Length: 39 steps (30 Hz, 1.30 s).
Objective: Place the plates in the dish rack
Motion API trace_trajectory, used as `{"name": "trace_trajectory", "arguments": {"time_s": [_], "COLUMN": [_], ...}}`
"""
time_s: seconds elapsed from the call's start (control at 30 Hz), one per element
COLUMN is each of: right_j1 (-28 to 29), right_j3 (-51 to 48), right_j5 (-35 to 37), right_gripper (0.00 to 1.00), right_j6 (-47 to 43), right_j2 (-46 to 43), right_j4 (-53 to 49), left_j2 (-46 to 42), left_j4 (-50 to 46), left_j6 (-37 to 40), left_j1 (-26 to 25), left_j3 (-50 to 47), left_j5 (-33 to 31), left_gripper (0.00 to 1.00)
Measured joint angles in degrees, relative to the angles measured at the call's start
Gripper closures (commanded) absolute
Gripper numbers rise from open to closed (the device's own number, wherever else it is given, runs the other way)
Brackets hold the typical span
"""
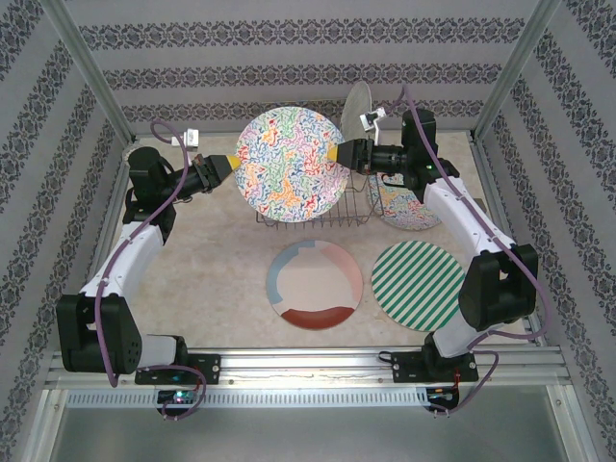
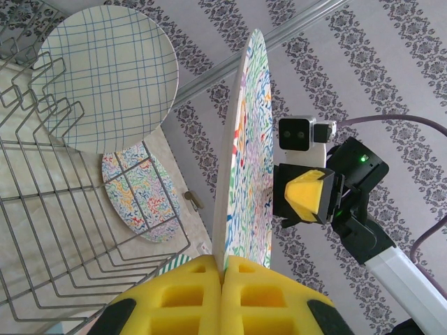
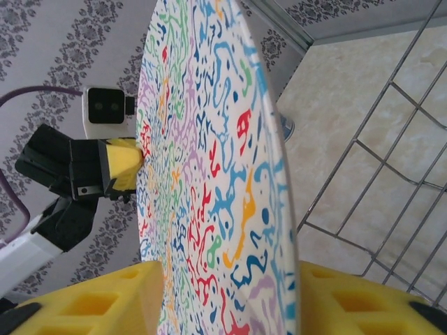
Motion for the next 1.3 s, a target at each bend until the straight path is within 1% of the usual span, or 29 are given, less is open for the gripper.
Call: {"name": "trace_trajectory", "arguments": {"time_s": [0.07, 0.2, 0.23, 0.27, 0.33, 0.43, 0.73, 0.77, 0.83, 0.93, 1.0, 1.07, 1.2, 1.3], "right_j1": [0.09, 0.09, 0.09, 0.09, 0.07, 0.04, 0.04, 0.04, 0.04, 0.11, 0.35, 0.48, 0.74, 0.72], "right_j3": [-0.02, -0.04, -0.07, -0.09, -0.44, -1.16, -2.05, -2.08, -2.29, -2.95, -3.21, -3.48, -4.17, -4.46], "right_j5": [0.0, -0.24, -0.37, -0.37, -0.72, -1.18, -1.2, -1.18, -1.11, -0.7, -0.31, 0.33, 1.68, 2.64], "right_gripper": [0.64, 0.72, 0.76, 0.82, 1.0, 1.0, 1.0, 1.0, 1.0, 1.0, 1.0, 1.0, 1.0, 1.0], "right_j6": [0.37, 1.88, 2.43, 2.69, 3.78, 5.77, 7.21, 7.23, 7.23, 7.23, 7.17, 7.04, 6.95, 6.75], "right_j2": [0.04, 0.07, 0.07, 0.07, 0.07, 0.07, 0.04, 0.04, -0.13, -0.74, -1.27, -1.77, -2.86, -3.78], "right_j4": [0.66, 2.45, 3.04, 3.56, 4.9, 6.62, 8.07, 8.07, 8.09, 8.07, 7.93, 7.76, 6.88, 6.47], "left_j2": [0.0, 0.0, 0.02, 0.02, 0.04, 0.17, 0.26, 0.26, 0.26, 0.26, 0.26, 0.26, 0.26, 0.26], "left_j4": [0.02, 0.02, 0.02, 0.02, 0.0, 0.11, -0.02, -0.07, -0.33, -0.76, -0.92, -0.9, -0.94, -1.09], "left_j6": [0.0, 0.0, 0.0, 0.0, 0.0, 0.02, 0.24, 0.37, 0.63, 1.07, 1.14, 1.16, 1.33, 1.38], "left_j1": [0.0, 0.0, 0.0, 0.0, 0.02, 0.04, 0.04, 0.04, 0.02, 0.02, 0.02, 0.02, 0.0, 0.02], "left_j3": [0.0, 0.0, 0.0, 0.0, 0.0, 0.0, 0.0, 0.0, 0.0, 0.0, 0.0, 0.0, 0.02, 0.02], "left_j5": [0.0, 0.0, 0.02, 0.0, -0.04, -0.24, -0.31, -0.35, -0.46, -0.46, -0.44, -0.46, -0.46, -0.46], "left_gripper": [1.0, 1.0, 1.0, 1.0, 1.0, 1.0, 0.99, 0.96, 0.92, 0.8, 0.74, 0.62, 0.31, 0.14]}}
